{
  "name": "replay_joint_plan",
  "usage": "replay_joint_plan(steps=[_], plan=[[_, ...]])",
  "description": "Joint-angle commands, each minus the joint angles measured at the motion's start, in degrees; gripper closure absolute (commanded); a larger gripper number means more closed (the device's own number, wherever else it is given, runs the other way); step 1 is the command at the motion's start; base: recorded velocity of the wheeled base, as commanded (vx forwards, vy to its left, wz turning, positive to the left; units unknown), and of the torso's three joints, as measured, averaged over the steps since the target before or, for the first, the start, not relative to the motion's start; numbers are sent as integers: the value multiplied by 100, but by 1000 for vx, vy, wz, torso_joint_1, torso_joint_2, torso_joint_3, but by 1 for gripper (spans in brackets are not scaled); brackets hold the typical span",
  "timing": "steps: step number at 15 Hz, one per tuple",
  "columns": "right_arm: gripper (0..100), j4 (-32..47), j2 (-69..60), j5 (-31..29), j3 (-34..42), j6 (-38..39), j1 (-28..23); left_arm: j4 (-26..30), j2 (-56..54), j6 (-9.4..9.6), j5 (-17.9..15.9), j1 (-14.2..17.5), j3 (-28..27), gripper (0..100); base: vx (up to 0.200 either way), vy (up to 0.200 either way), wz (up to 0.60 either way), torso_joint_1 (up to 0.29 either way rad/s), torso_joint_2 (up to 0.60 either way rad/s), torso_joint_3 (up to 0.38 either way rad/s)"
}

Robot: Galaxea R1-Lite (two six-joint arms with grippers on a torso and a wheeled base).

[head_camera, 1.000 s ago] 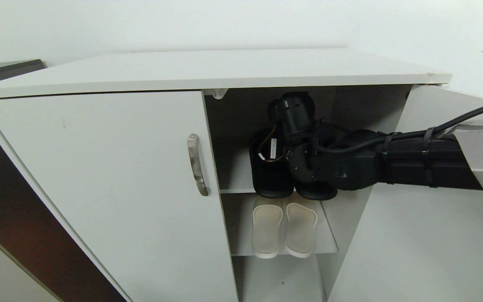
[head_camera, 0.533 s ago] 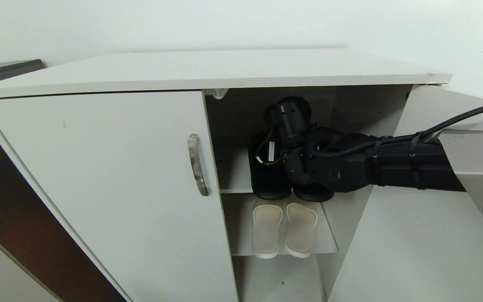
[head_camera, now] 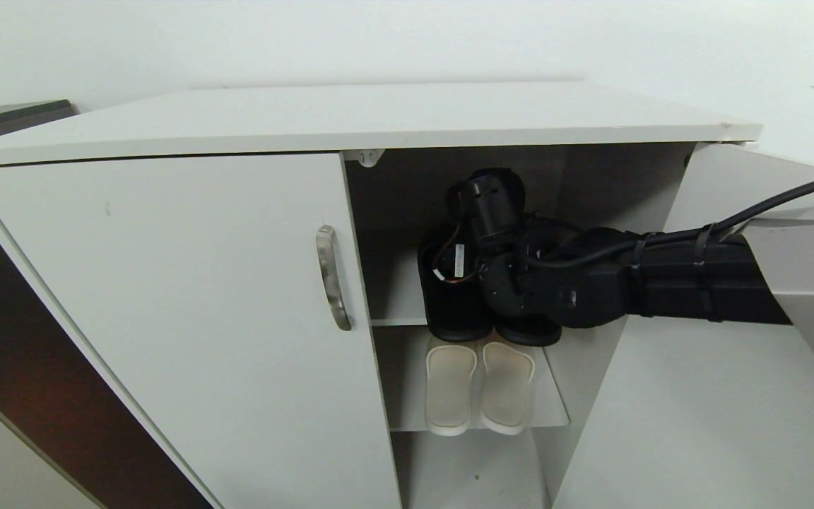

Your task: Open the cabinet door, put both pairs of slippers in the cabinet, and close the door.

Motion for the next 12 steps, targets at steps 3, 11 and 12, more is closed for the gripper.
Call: replay_joint_plan(steps=[3, 11, 12], plan=[[0, -33, -646, -65, 648, 16, 267, -1, 7, 5, 3, 6, 0, 100, 0, 0, 0, 0, 0, 0], [100, -1149, -2395, 6, 3320, 148, 996, -1, 7, 5, 3, 6, 0, 100, 0, 0, 0, 0, 0, 0], [100, -1255, -2615, 129, 3680, 148, 1084, -1, 7, 5, 3, 6, 0, 100, 0, 0, 0, 0, 0, 0]])
